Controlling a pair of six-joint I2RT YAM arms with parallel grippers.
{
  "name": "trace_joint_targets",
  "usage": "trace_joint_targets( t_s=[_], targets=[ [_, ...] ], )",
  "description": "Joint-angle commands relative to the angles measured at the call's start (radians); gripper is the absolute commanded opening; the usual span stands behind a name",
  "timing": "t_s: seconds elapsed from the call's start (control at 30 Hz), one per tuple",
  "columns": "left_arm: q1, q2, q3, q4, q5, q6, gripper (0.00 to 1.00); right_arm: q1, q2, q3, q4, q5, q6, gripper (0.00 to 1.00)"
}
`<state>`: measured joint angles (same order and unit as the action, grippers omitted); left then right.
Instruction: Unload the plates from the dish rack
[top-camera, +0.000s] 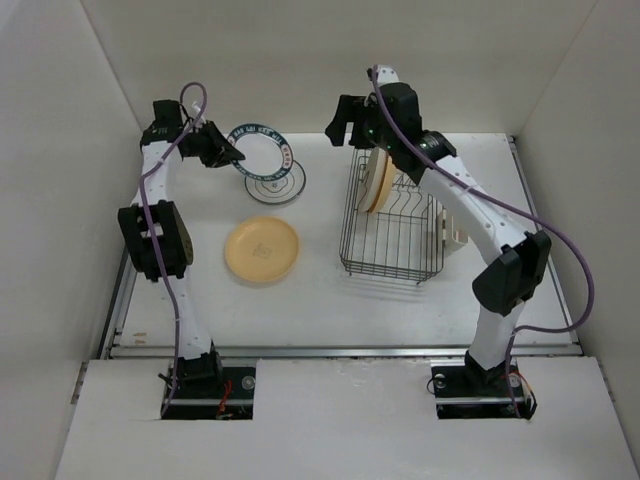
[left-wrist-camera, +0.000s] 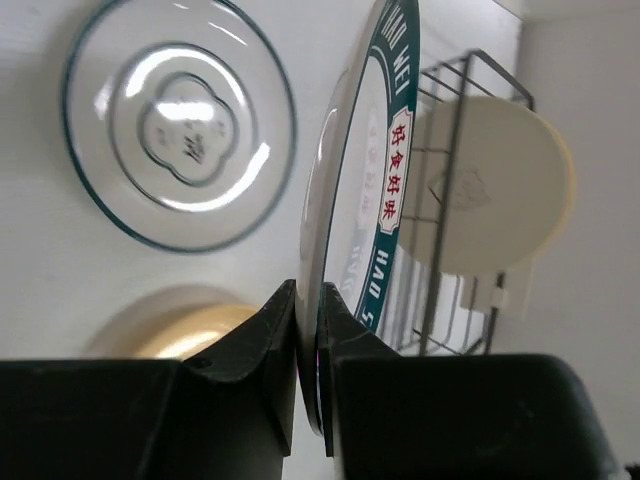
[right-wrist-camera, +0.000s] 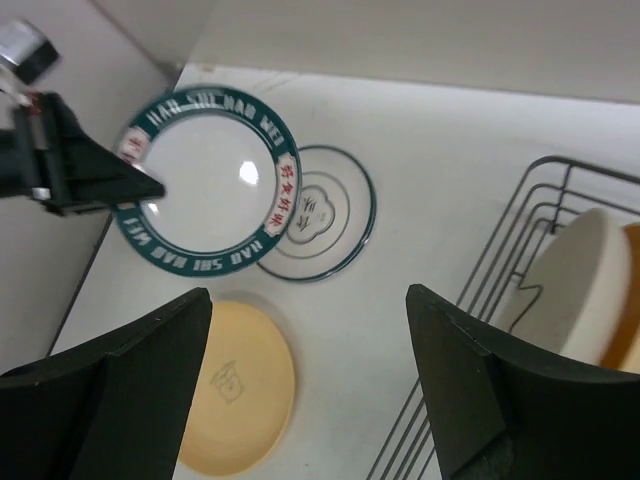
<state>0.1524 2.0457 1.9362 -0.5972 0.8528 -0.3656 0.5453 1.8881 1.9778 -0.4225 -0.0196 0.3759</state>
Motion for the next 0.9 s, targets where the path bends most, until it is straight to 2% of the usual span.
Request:
trace_joint_targets(
  t_s=[0.0, 0.1, 0.17, 0.3, 0.33, 0.47, 0.5, 0.63, 0.67, 0.77, 0.83, 0.87],
  targets=[
    [-0.024, 0.126, 0.127, -0.065, -0.069, -0.041, 0.0, 0.001, -0.084, 0.007, -0.004, 0.15, -0.034, 0.84],
    [-0.045, 0.206, 0.118, 0.011, -0.051, -0.02, 0.0, -0.008, -0.101, -0.016, -0.004, 0.194, -0.063, 0.86],
    [-0.054, 0.27, 0.168, 0.011, -0.074, 0.023, 0.0, -0.008, -0.101, -0.016, -0.037, 0.204, -0.063, 0.86],
    [-0.066, 0.346, 0.227, 0.02, -0.141, 0.001, 0.0, -0.008, -0.101, -0.028, -0.05, 0.193, -0.081, 0.86],
    [-0.066, 0.346, 0.236, 0.004, -0.162, 0.001, 0.04, -0.008, -0.11, -0.028, -0.05, 0.193, -0.081, 0.86],
    [-0.093, 0.346, 0.247, -0.099, -0.256, 0.082, 0.42, -0.008, -0.11, -0.037, -0.059, 0.202, -0.081, 0.86],
    [-0.102, 0.346, 0.247, -0.12, -0.303, 0.092, 0.55, -0.008, -0.11, -0.037, -0.059, 0.211, -0.081, 0.86],
    [-0.102, 0.355, 0.257, -0.225, -0.374, 0.134, 0.69, -0.008, -0.084, 0.022, -0.128, 0.315, -0.054, 0.86],
    [-0.102, 0.355, 0.257, -0.257, -0.391, 0.167, 0.71, -0.008, -0.066, 0.062, -0.189, 0.419, -0.037, 0.87],
    [-0.125, 0.355, 0.294, -0.308, -0.422, 0.234, 0.76, -0.027, -0.047, 0.092, -0.286, 0.568, 0.004, 0.87],
    [-0.135, 0.364, 0.317, -0.355, -0.435, 0.296, 0.77, -0.027, -0.017, 0.101, -0.32, 0.601, 0.023, 0.87],
    [-0.136, 0.364, 0.326, -0.368, -0.452, 0.312, 0.77, -0.036, -0.008, 0.101, -0.356, 0.622, 0.032, 0.84]
  ],
)
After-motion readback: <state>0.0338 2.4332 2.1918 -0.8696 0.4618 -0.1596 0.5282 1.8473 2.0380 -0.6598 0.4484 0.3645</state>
